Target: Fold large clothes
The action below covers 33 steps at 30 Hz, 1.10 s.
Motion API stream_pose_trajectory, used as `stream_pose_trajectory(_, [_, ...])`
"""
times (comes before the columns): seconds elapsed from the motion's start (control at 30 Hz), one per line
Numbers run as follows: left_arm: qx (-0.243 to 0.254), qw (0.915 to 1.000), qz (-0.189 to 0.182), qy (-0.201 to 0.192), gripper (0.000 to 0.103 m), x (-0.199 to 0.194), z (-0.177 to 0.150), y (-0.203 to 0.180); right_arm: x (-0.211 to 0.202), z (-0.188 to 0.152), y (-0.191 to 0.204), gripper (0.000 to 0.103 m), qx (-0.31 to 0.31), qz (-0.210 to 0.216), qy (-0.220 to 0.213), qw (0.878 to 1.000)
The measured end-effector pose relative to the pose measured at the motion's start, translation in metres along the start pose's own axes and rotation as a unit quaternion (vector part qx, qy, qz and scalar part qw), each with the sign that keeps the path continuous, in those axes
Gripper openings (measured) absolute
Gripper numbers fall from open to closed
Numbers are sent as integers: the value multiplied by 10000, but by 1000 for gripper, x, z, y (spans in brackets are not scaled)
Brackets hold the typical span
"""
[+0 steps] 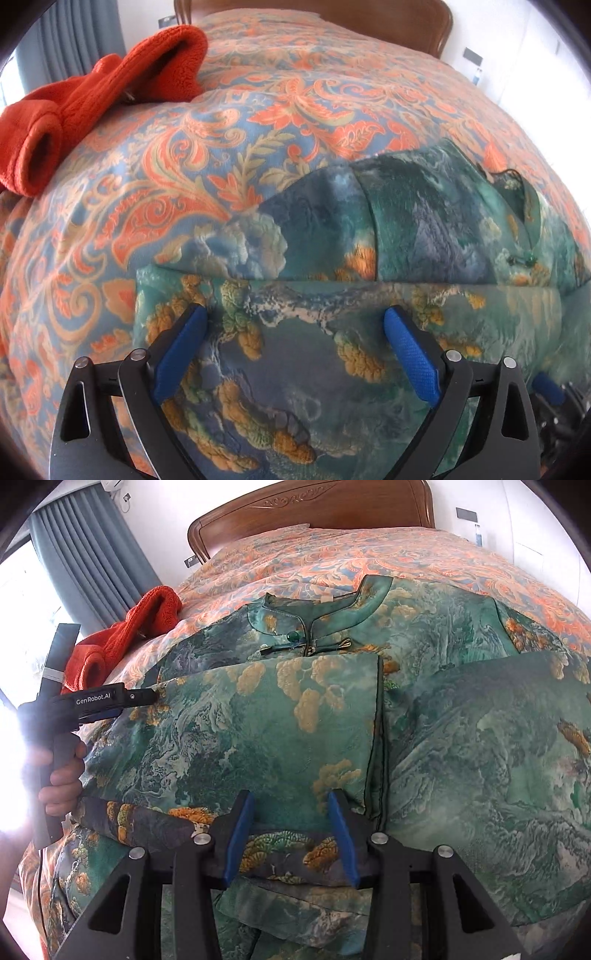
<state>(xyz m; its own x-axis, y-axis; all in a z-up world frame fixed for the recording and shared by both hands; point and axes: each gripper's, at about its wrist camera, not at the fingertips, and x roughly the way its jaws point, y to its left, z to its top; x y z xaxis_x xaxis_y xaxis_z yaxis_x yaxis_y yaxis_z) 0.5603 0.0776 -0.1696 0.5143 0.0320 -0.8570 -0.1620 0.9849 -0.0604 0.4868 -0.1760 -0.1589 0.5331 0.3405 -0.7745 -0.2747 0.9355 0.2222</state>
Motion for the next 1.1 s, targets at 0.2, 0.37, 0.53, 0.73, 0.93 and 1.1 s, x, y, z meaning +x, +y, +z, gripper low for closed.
stream_pose_trajectory(0.2, [349, 9993, -19, -96, 97, -30, -51, 1, -1, 0, 4, 42, -38, -70, 31, 10000])
stream_pose_trajectory(0.37, [474, 9988, -38, -70, 97, -67, -93, 0, 2, 5, 10, 42, -99, -271, 138, 9995])
stream_pose_trajectory(0.53, [591, 9980, -5, -226, 96, -101, -123, -3, -16, 2, 21, 44, -32, -475, -49, 9989])
stream_pose_trajectory(0.73, [852, 9929, 76, -829, 96, -164, -151, -22, -70, -24, 40, 44, -258, -623, -628, 9958])
stream_pose_trajectory(0.93, [951, 9840, 171, -1496, 97, -230, -172, -45, -131, -61, 57, 58, -694, -1015, -1020, 9872])
stream_pose_trajectory(1.1, [955, 9777, 196, -1862, 100, -272, -190, -59, -184, -90, 66, 63, -872, -1295, -1319, 9789])
